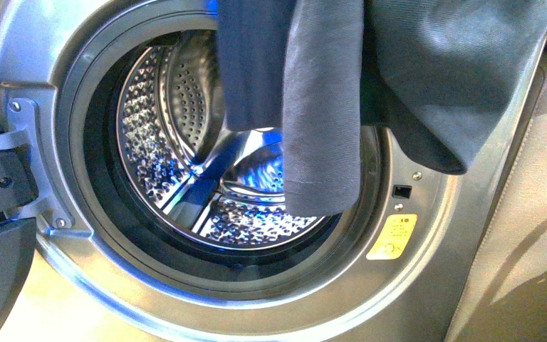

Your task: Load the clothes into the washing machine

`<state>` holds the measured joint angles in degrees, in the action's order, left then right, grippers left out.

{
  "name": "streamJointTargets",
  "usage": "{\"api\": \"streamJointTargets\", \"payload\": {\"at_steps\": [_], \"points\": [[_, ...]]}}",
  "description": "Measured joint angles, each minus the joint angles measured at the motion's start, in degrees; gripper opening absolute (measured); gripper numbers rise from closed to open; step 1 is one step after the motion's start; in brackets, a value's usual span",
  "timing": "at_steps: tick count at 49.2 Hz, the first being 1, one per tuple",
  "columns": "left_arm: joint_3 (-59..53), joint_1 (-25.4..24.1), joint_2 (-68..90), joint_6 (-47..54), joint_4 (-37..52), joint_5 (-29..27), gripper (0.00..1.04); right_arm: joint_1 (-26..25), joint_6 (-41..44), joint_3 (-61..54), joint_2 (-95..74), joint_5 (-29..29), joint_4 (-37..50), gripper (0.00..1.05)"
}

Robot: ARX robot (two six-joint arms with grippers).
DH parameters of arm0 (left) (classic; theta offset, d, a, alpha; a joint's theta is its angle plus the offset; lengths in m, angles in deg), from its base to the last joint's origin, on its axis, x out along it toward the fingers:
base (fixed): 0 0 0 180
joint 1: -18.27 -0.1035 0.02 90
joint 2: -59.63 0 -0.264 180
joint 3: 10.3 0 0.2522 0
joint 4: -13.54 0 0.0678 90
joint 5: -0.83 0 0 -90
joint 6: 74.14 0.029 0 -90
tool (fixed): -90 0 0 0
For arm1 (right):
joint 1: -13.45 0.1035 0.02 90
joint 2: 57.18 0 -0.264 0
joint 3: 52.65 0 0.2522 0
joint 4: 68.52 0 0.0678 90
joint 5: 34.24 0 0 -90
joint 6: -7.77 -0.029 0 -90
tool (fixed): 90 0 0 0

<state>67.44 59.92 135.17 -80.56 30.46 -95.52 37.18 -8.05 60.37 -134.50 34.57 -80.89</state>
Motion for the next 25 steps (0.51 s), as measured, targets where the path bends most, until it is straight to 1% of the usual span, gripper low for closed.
{"api": "streamJointTargets", "payload": {"at_steps": [11, 15, 16, 18, 22, 25], "points": [[-2.6, -2.2, -1.9, -1.1, 0.9, 0.7, 0.08, 0.0, 0.0, 0.0, 0.0, -0.1, 0.0, 0.08], [-3.4, -3.1, -2.4, -1.4, 1.0, 0.8, 0.08, 0.0, 0.0, 0.0, 0.0, -0.1, 0.0, 0.18], [-3.7, -3.3, -2.6, -1.6, 1.1, 0.7, 0.08, 0.0, 0.0, 0.0, 0.0, -0.1, 0.0, 0.24], [-4.4, -3.9, -2.8, -1.9, 1.2, 0.7, 0.08, 0.0, 0.0, 0.0, 0.1, 0.0, 0.0, 0.31], [-5.4, -4.8, -3.0, -2.6, 1.3, 0.7, 0.08, 0.0, 0.0, 0.3, 0.3, 0.0, 0.1, 0.41], [-6.3, -5.5, -3.0, -3.0, 1.5, 0.7, 0.08, 0.0, 0.0, 0.4, 0.5, 0.0, 0.2, 0.52]]}}
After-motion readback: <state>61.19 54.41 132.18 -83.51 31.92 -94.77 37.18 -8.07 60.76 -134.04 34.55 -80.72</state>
